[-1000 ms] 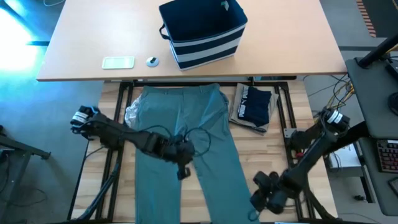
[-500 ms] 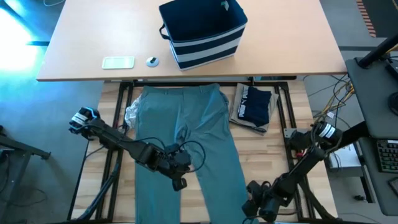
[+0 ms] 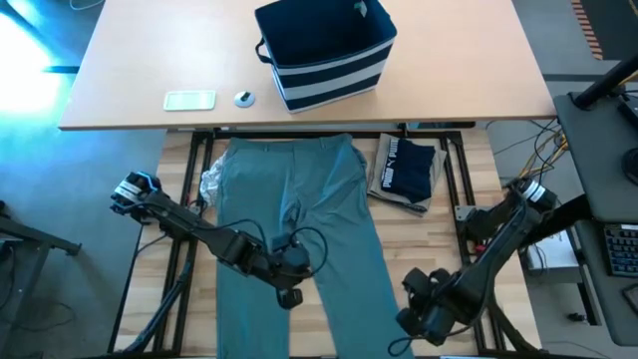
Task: Fold Laundry from Bin
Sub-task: Fold the blue pants
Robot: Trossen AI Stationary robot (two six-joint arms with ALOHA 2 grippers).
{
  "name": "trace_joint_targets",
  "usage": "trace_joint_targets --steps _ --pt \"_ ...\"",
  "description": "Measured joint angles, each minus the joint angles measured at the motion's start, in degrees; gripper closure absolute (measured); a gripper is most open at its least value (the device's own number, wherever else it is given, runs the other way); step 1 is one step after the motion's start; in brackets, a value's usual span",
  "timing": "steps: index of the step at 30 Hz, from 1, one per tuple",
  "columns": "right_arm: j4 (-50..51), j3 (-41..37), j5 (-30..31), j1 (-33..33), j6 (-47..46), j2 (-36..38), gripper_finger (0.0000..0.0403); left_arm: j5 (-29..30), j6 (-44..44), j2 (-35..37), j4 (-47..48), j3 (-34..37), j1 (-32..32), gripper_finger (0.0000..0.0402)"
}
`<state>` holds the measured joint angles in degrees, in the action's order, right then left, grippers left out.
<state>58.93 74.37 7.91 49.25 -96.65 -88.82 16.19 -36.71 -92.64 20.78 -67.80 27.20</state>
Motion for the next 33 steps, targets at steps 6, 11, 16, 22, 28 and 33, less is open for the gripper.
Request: trace_joint_targets --steps 6,11,16,22,28,33 --pt "-6.6 -1.4 -2.3 0.7 -4.7 -3.8 0.0365 -1.0 3.5 -2.9 -10.9 1.7 0.2 0.0392" --pt "-15.7 -4.8 -1.9 0.8 -6.1 -7.9 0.0283 -5.4 4.7 -9.1 -15.0 1.2 1.6 0.0356" --pt "-17.2 -6.9 -2.1 -0.1 -7.6 -12.0 0.0223 -8.9 4.7 -15.9 -15.3 -1.0 2.7 0.0321" --pt "-25.8 -8.7 -3.1 -1.9 -4.1 -14.4 0.0257 -13.1 2.2 -24.4 -15.4 -4.1 2.7 0.0311" --pt "-18.2 -8.2 -2.8 -3.2 0.5 -12.4 0.0382 -17.0 4.0 -30.2 -16.4 -9.2 0.9 0.0311" --pt "3.6 -4.1 -3.3 -3.1 2.3 -5.9 0.0394 -20.5 11.6 -33.3 -15.0 -15.3 -2.8 0.0311"
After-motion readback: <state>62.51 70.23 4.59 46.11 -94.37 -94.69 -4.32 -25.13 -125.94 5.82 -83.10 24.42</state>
